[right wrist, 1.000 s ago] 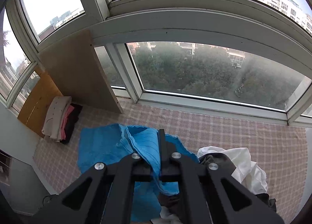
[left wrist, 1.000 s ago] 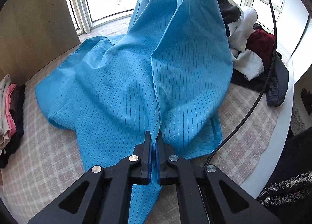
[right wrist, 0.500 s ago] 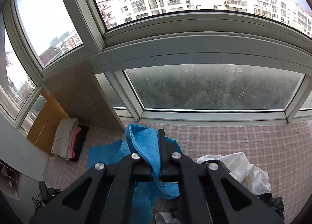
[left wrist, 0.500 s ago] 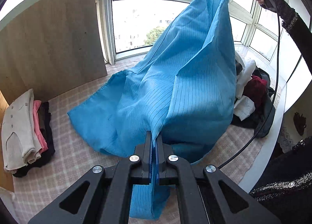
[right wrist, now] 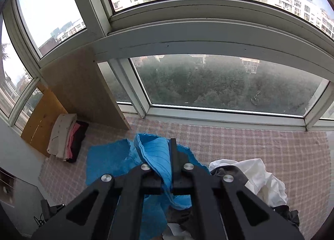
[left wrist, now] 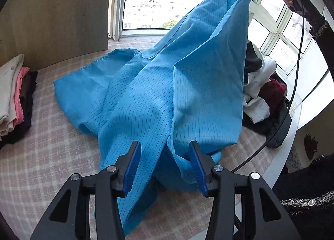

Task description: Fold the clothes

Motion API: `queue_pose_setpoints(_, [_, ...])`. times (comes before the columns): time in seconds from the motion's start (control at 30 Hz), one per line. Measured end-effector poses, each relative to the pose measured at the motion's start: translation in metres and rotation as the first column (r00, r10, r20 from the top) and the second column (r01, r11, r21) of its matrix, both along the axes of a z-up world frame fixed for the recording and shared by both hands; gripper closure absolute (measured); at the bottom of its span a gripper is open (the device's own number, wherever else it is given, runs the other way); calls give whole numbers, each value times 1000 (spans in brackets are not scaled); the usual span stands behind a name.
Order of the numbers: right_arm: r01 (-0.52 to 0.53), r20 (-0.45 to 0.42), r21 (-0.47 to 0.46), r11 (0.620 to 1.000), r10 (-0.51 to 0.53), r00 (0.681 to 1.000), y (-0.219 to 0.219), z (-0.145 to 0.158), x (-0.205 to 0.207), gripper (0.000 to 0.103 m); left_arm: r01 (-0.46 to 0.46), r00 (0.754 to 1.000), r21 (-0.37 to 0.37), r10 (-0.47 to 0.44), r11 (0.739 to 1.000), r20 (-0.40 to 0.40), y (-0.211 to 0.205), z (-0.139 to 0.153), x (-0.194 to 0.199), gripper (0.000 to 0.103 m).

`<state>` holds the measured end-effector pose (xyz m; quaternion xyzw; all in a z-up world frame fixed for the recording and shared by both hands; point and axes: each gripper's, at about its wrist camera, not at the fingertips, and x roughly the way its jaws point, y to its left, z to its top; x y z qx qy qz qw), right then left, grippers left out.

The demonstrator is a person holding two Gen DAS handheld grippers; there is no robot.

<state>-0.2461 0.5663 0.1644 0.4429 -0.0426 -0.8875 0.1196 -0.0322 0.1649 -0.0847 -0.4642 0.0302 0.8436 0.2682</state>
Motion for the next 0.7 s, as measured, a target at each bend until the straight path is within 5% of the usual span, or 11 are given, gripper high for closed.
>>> queue_pose_setpoints(0.13, [-3,5,10,1000,2,1000,-3,-1,-2,100,-18,998,-143,8,990,-64,15,-7,9,56])
queue_pose_setpoints(0.33, [-4,7,20,1000,4,1000,-6,-2,-2,100,-23,999,-206,14,978,-44,16,-30,2,59])
queue_pose_setpoints(0.5, [-1,-30,4,1000,1,1000,-4,2,2,100,-21,998,-231,7,973,-62,16,-33,0,103])
queue_pose_setpoints(0.63, [6,-109,-55,998,-12,994,2,26,13,100,-118,982,-320,64,940,-175,2,1,-8,103])
queue_pose_setpoints(0.7, [8,-168,-96,995,-24,986,5,56,22,100,-163,967,-298,92,941,-238,-16,40,-15,103])
